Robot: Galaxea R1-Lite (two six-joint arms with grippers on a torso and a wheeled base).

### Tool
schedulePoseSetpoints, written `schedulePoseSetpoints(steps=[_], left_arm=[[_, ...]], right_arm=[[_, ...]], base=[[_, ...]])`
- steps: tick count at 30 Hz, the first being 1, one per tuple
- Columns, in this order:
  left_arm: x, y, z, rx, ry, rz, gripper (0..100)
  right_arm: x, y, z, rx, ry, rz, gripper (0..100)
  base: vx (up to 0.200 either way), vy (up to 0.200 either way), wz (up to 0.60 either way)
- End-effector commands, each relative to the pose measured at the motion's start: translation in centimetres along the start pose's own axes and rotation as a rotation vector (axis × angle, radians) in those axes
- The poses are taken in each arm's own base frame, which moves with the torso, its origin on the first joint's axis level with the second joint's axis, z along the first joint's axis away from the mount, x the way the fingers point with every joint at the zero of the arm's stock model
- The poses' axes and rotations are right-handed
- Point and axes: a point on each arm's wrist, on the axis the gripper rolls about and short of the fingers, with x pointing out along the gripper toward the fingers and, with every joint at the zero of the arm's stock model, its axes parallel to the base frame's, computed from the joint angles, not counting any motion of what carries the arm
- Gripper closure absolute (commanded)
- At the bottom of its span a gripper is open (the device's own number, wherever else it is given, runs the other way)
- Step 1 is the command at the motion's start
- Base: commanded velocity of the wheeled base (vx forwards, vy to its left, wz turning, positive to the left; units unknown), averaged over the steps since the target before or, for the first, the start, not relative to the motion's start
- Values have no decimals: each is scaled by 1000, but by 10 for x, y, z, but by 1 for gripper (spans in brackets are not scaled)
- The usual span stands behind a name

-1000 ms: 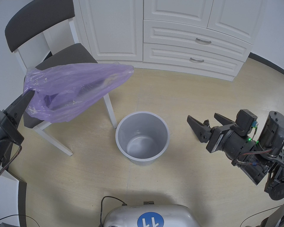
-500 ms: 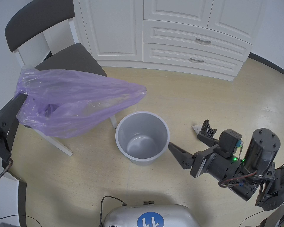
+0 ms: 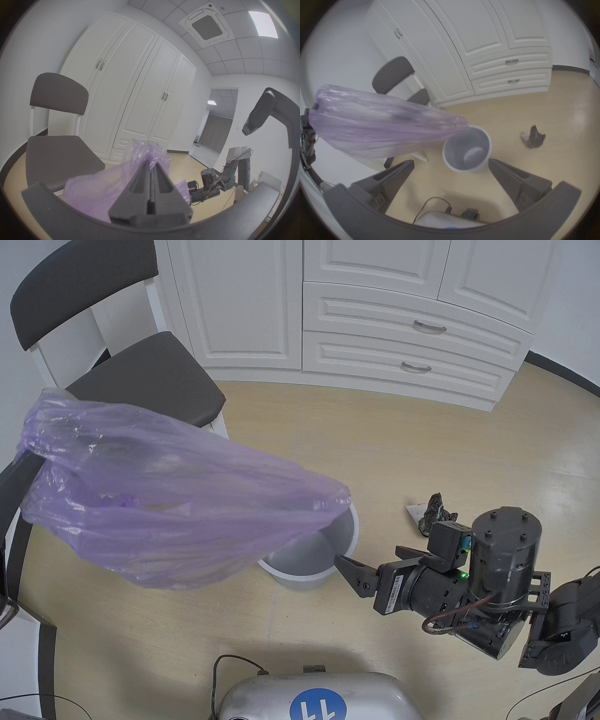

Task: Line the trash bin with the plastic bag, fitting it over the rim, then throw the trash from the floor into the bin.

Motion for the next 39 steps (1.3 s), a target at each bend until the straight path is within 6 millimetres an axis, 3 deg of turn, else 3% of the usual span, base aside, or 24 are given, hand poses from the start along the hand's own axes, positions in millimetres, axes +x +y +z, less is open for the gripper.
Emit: schedulePoseSetpoints(steps=[1,10,17,26,30,39], left_arm=[[-3,-2,2,-9,-10,-25,100],[-7,-4,3,-18,-18,-47,100],[-7,-4,4,-18,-23,-51,100],[-7,-4,5,-19,-29,-53,100],[-10,-4,8,-19,-42,-53,100],[-13,-4,9,3,-55,-59,100]], right_arm=[[-8,1,40,121,-1,-38,0],[-2,-9,36,129,74,-64,0],[-5,-12,15,63,181,-22,0],[-12,2,-17,-4,292,46,0],[-1,3,-34,-19,348,31,0],[14,3,-41,5,344,35,0]], base=[[0,0,0],[0,0,0],[0,0,0],[0,0,0],[0,0,0],[0,0,0]])
